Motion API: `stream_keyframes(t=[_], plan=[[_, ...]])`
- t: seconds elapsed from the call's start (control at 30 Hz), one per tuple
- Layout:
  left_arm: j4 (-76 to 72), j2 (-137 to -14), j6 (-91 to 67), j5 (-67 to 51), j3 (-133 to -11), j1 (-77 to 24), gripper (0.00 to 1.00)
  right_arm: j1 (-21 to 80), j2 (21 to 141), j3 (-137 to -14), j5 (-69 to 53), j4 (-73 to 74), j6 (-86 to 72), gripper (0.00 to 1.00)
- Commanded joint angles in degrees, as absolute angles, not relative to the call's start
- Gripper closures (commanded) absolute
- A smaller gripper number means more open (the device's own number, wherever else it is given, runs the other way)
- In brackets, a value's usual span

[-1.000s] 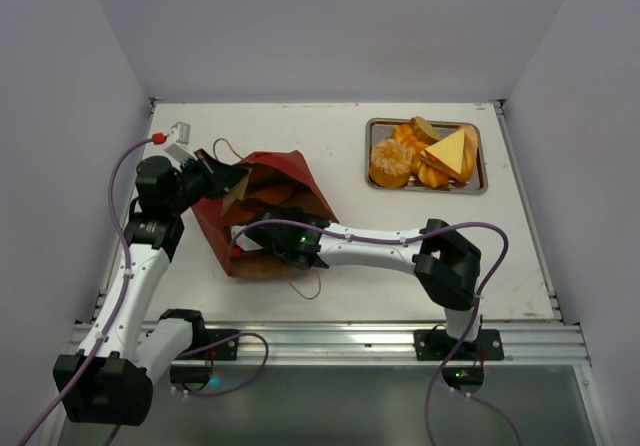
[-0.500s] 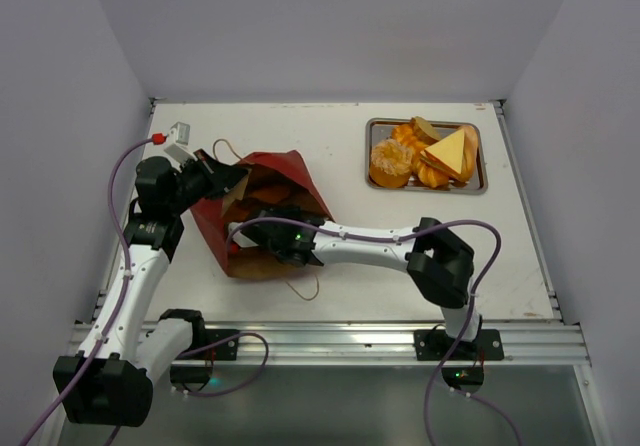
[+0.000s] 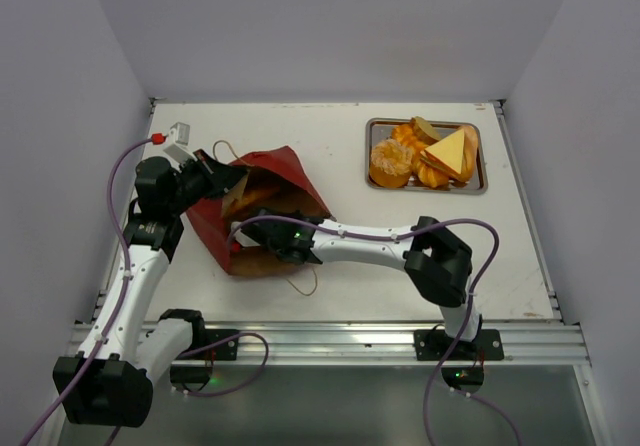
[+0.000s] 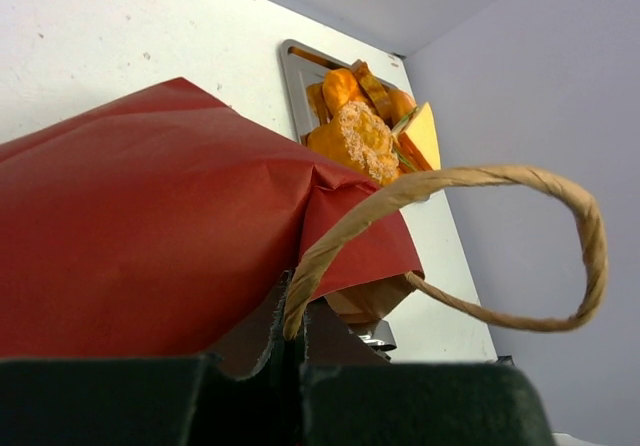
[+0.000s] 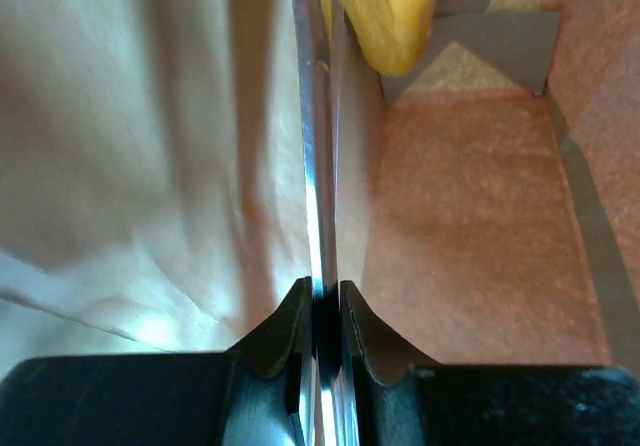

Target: Take the fake bread out of the paper bag

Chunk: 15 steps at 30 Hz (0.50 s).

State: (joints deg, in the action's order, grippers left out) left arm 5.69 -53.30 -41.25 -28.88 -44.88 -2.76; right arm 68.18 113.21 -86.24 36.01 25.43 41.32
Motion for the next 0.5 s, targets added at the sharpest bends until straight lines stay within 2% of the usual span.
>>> stream_keyframes(t=[0.0, 0.3, 0.47], plan=[[4.9, -51.9, -41.1, -29.4, -45.4, -3.2, 1.0, 67.9, 110.8, -87.1, 36.2, 26.1, 41.7, 0.96], [4.8, -51.9, -41.1, -28.8, -45.0, -3.2, 1.0, 67.9, 106.0, -85.3, 34.4, 26.1, 40.9, 0.97], [4.4, -51.9, -41.3, -28.7, -44.5, -3.2, 1.0, 67.9, 103.4, -84.4, 34.1, 25.0, 41.0, 0.85]])
